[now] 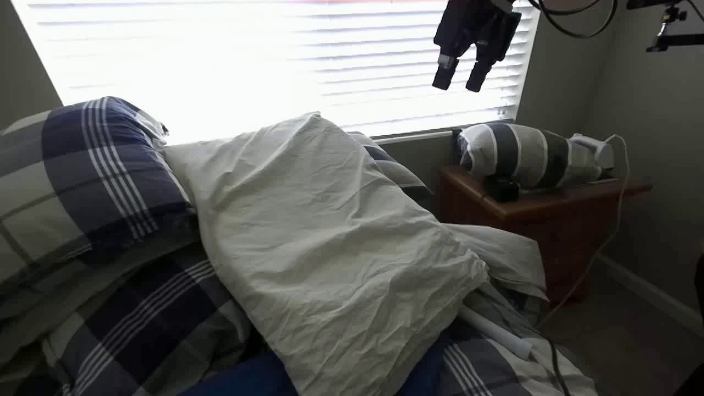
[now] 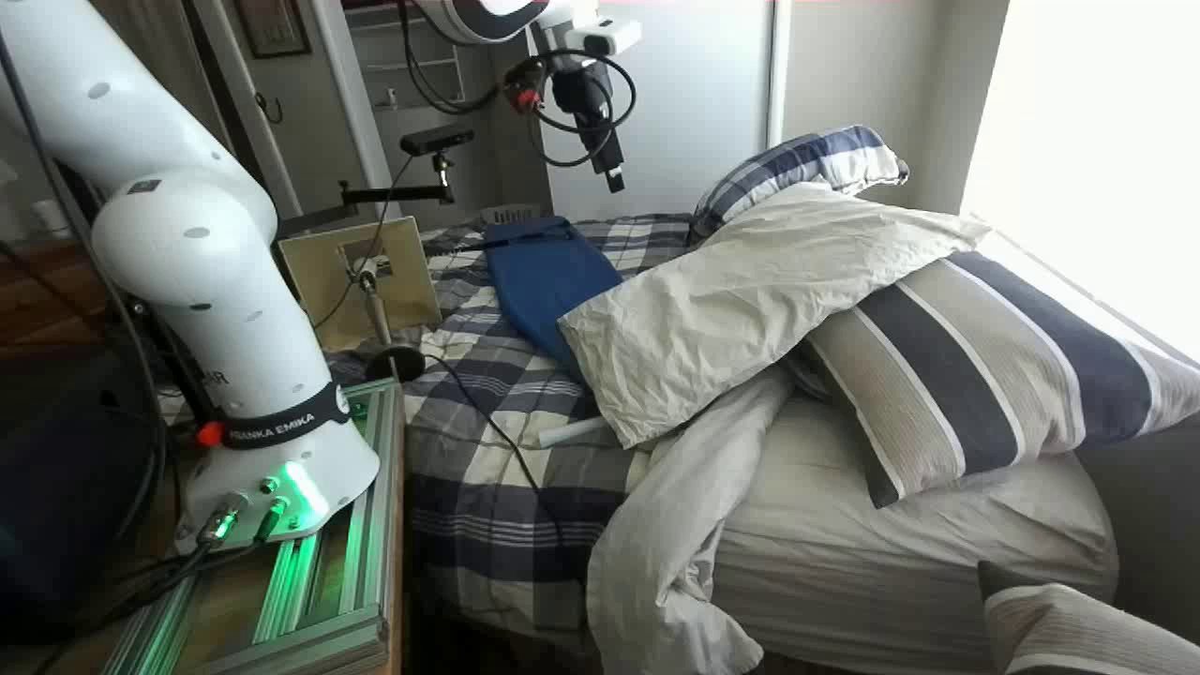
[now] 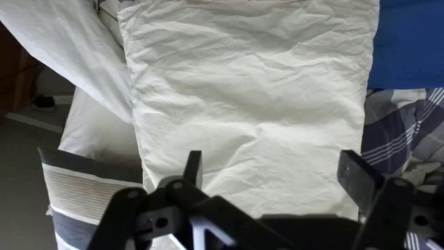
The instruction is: Pick up the white pillow on the right and place it on the nightstand.
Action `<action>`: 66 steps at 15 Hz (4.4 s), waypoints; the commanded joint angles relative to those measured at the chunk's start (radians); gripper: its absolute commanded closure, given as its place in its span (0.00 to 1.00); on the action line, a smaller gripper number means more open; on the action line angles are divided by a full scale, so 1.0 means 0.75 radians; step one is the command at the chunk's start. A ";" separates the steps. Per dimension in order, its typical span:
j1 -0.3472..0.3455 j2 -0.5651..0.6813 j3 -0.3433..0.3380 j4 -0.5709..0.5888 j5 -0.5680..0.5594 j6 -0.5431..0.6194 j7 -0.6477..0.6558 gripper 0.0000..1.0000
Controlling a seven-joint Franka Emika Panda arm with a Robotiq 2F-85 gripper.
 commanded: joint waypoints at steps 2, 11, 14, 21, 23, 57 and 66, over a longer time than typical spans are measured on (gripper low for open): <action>0.006 0.000 -0.007 0.002 -0.004 -0.003 0.002 0.00; 0.006 0.000 -0.007 0.002 -0.004 -0.003 0.002 0.00; 0.006 0.000 -0.007 0.002 -0.004 -0.003 0.002 0.00; 0.006 0.000 -0.007 0.002 -0.004 -0.003 0.002 0.00; 0.006 0.000 -0.007 0.002 -0.004 -0.003 0.002 0.00; -0.046 0.998 -0.240 0.555 -0.275 0.479 -0.037 0.00; -0.302 1.119 -0.034 0.563 0.026 0.616 -0.427 0.00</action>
